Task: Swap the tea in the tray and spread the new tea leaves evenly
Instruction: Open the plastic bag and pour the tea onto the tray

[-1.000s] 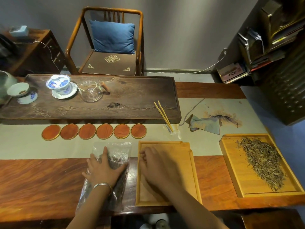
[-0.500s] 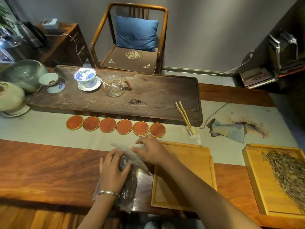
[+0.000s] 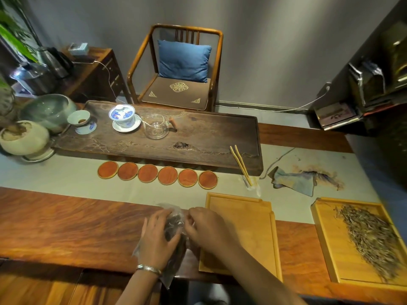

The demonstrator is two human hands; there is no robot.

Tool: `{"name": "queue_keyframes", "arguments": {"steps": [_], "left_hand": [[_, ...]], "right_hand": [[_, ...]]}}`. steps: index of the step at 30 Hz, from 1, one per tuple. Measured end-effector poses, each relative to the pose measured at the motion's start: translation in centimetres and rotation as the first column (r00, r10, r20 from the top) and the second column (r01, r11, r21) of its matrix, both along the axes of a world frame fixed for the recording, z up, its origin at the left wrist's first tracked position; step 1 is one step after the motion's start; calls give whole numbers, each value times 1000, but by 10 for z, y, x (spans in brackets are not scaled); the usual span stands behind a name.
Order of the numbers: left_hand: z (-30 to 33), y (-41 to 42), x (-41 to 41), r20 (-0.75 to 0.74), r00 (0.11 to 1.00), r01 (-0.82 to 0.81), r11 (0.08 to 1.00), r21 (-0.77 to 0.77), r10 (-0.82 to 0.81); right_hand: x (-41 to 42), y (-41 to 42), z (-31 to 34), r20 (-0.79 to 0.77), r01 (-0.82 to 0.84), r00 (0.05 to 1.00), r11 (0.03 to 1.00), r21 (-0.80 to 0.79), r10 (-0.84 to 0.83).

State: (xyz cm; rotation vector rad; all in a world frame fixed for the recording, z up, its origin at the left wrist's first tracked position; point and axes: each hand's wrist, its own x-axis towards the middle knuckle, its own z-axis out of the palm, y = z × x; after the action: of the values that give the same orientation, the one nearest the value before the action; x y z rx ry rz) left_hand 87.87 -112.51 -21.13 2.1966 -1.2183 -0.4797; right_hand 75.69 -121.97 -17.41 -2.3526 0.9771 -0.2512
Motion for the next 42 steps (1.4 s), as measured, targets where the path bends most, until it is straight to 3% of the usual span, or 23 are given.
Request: {"name": "queue_keyframes", "arguments": {"steps": [5, 9, 13, 15, 19, 27, 35, 38, 42], "left_hand": [[24, 6, -10, -86, 995, 40, 999, -23, -42], [39, 14, -17, -160, 987, -44, 989, -142, 21], [56, 10, -18, -442, 897, -30, 996, -86, -11], [63, 5, -15, -504, 864, -17, 1000, -27, 1], [72, -4, -9, -478, 878, 11, 1000, -14, -16], [75, -2, -2, -615, 787, -32, 991, -128, -54], [69, 0, 2, -580, 806, 61, 991, -116, -117], [69, -2, 3, -582, 804, 67, 990, -123, -127], [70, -3, 4, -587, 803, 37, 991, -125, -104]], "right_hand": [[-4, 9, 15, 121, 124, 981, 967, 221, -154], [-6, 8, 23, 150, 193, 950, 889, 415, -275], [-6, 13, 32, 168, 194, 926, 807, 557, -339], [-6, 16, 33, 203, 191, 904, 779, 597, -377], [-4, 20, 39, 279, 157, 872, 771, 618, -401], [0, 27, 41, 336, 33, 832, 645, 764, -442], [6, 22, 37, 270, 10, 935, 775, 632, -232], [6, 23, 34, 301, 37, 917, 806, 591, -263], [11, 26, 29, 286, 90, 893, 762, 641, -346]]}}
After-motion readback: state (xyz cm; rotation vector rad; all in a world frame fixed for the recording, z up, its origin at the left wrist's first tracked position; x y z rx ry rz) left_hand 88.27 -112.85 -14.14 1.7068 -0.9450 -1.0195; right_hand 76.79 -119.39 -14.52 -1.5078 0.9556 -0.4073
